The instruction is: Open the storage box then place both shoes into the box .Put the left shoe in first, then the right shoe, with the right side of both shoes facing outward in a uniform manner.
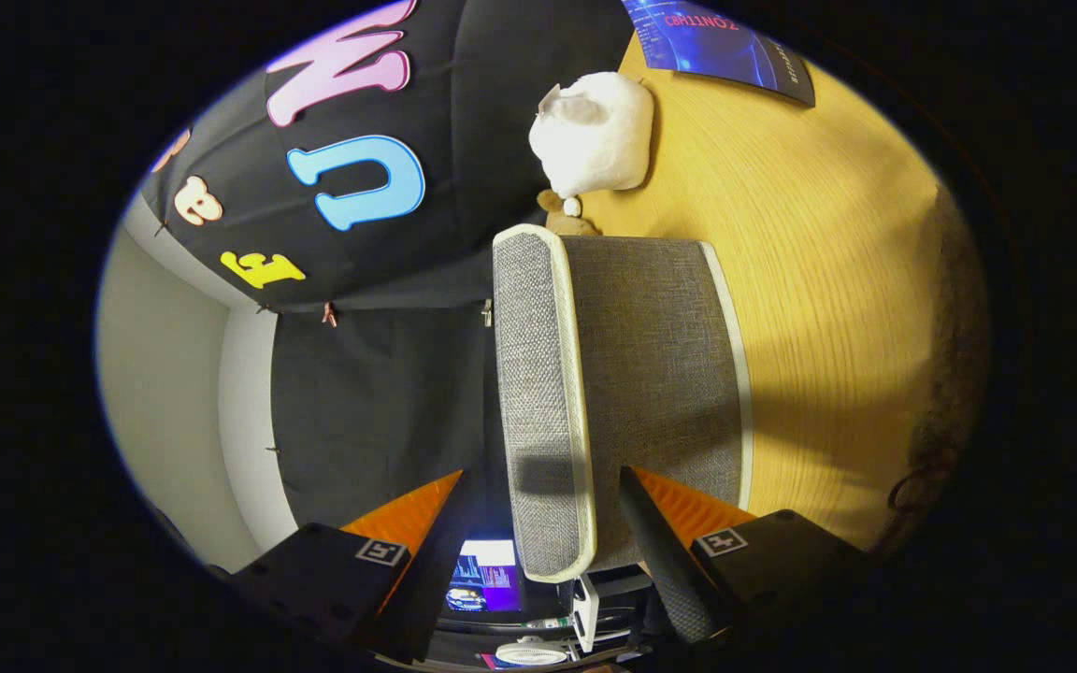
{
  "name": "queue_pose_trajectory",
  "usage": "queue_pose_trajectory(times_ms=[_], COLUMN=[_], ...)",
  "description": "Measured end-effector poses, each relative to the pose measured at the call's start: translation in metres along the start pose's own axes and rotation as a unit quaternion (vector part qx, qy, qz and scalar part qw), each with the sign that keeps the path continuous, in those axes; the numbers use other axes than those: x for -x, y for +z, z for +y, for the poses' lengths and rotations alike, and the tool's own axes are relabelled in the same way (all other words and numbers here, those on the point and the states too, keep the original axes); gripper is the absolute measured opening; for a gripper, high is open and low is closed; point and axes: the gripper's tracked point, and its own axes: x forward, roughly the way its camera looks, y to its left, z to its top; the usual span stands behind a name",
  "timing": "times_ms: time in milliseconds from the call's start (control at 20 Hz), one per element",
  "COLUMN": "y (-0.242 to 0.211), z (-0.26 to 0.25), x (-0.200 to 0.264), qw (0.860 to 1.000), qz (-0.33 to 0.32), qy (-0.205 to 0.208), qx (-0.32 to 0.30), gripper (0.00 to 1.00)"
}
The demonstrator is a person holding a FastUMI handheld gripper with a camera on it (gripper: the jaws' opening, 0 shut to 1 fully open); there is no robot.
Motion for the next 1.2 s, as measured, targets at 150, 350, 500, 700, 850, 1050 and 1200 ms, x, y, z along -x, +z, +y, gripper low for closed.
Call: queue_pose_trajectory(times_ms=[150,350,500,700,850,1050,1200], y=[0.003,0.001,-0.006,-0.012,-0.004,-0.004,-0.007], z=[-0.002,-0.004,-0.014,0.007,0.022,0.056,0.089], x=[-0.003,-0.007,-0.011,0.001,-0.001,0.002,-0.005], qw=[1.000,1.000,0.999,0.999,0.998,0.996,0.994], qz=[0.001,0.011,0.028,0.029,-0.002,-0.019,-0.028], qy=[0.010,0.010,-0.004,0.014,0.027,0.049,0.065], qx=[-0.007,-0.016,-0.015,0.019,0.055,0.071,0.086], gripper=[0.95,0.93,0.50,0.11,0.05,0.04,0.05])
